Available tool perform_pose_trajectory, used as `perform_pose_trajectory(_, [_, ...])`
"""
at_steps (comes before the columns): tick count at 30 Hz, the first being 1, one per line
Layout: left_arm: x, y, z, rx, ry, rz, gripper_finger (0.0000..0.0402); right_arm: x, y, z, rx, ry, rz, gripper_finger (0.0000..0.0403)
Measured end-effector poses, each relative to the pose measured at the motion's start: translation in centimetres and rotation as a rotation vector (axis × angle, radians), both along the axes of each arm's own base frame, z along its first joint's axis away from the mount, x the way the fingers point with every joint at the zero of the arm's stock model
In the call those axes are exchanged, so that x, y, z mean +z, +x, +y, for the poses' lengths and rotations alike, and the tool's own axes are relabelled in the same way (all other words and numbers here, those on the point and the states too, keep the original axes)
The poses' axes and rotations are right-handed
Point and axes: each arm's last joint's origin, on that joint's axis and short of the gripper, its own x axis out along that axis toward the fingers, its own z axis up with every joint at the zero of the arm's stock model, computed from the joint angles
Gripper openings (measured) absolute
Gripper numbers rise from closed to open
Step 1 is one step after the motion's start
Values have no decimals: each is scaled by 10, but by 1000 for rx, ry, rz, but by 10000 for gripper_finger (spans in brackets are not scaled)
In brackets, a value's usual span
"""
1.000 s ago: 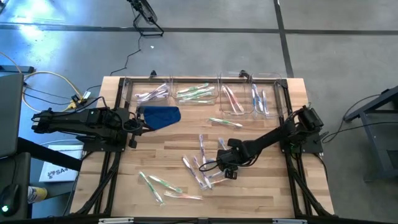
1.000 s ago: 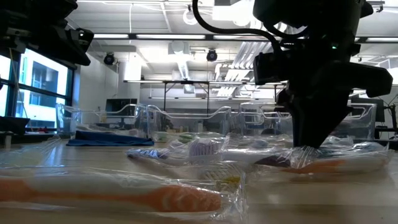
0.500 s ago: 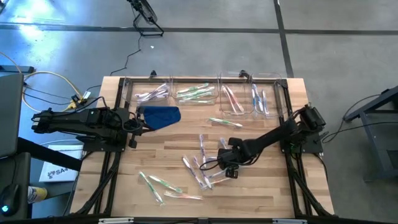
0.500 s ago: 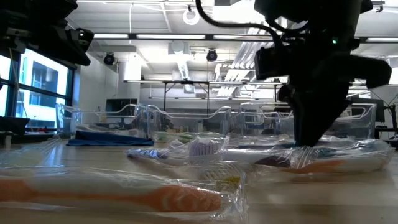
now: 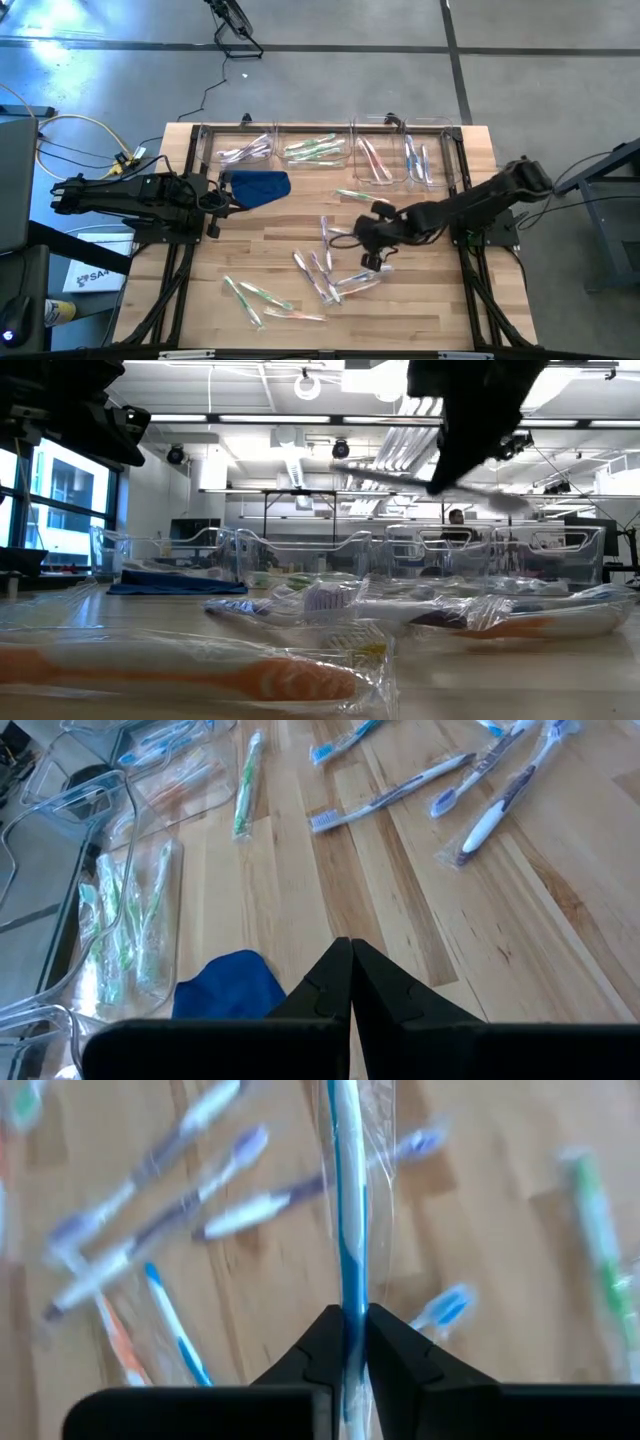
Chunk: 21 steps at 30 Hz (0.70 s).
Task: Pick & Place Toothbrushes
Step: Put the blue toothbrush into the right transparent bin
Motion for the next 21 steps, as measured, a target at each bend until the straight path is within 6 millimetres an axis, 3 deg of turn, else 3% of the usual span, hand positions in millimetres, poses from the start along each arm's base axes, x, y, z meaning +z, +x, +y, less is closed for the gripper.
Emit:
perform_pose_trajectory(11, [0,0,0,0,0,0,1,50,-25,-16,-115,-82,-218,23])
perform_pose_trajectory(21, [0,0,0,-1,0,0,1,52,-31,-34,-274,-188,-210,23])
